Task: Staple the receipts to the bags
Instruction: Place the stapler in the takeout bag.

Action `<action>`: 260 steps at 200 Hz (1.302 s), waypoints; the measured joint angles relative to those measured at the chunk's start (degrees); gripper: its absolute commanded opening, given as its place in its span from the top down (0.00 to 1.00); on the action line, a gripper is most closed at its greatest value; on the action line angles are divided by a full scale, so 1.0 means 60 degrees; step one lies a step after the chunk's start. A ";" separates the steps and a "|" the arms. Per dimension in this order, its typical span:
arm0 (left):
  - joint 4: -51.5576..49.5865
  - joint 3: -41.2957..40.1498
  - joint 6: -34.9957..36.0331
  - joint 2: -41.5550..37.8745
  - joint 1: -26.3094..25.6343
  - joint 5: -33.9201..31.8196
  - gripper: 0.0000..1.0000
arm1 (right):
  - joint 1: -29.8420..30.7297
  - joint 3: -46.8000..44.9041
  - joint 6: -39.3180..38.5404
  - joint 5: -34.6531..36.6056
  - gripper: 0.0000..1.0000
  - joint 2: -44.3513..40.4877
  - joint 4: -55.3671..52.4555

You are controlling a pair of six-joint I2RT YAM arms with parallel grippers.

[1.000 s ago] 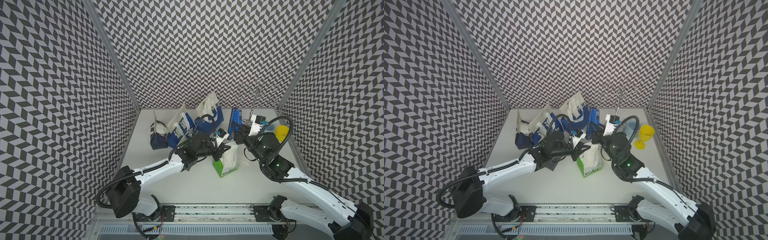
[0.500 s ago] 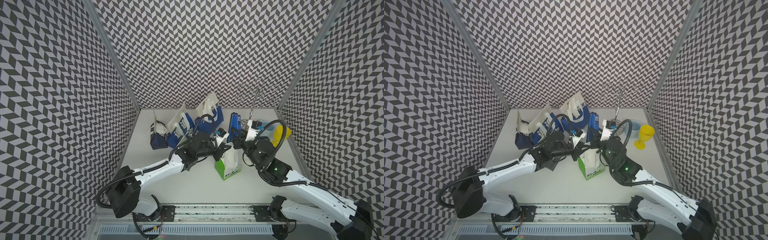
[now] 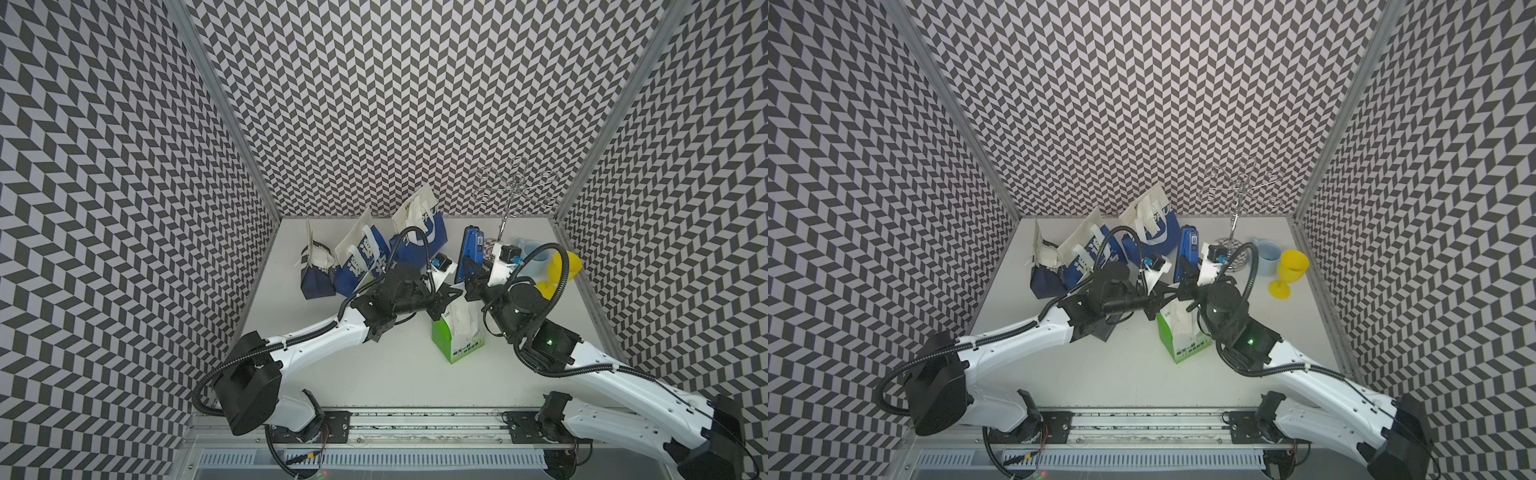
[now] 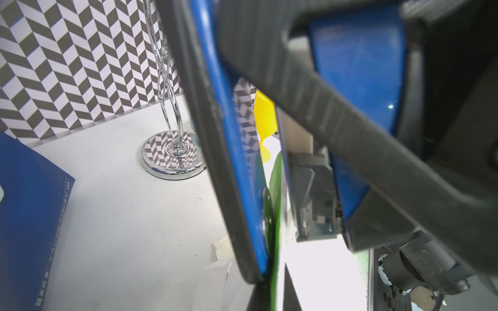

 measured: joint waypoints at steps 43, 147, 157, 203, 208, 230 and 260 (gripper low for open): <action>0.0142 -0.0011 -0.0470 0.0000 0.0364 -0.0601 1.00 | 0.0310 0.0000 -0.0087 0.0321 1.00 0.0004 -0.0197; 0.1151 -0.0568 -0.0495 -0.0393 0.0415 -0.0506 1.00 | 0.0503 0.0000 -0.0284 0.0652 1.00 0.0477 -0.0805; 0.1359 -0.0823 -0.0426 -0.0561 0.0423 -0.0495 1.00 | 0.0525 0.0000 -0.0331 0.0608 1.00 0.0474 -0.0860; 0.3100 -0.2106 -0.0361 -0.1035 0.0659 -0.0244 1.00 | 0.0532 -0.0168 -0.0776 -0.0554 0.98 0.0033 -0.0998; 0.3384 -0.2266 -0.0361 -0.1045 0.0703 -0.0182 1.00 | 0.0532 -0.0219 -0.0845 -0.0776 0.97 -0.0073 -0.1016; 0.4564 -0.2892 -0.0423 -0.1045 0.0834 0.0186 1.00 | 0.0510 -0.0419 -0.1064 -0.1679 0.90 -0.0463 -0.1129; 0.5818 -0.3326 -0.0561 -0.0951 0.0907 0.0834 1.00 | 0.0484 -0.0426 -0.1151 -0.2626 0.78 -0.0528 -0.1457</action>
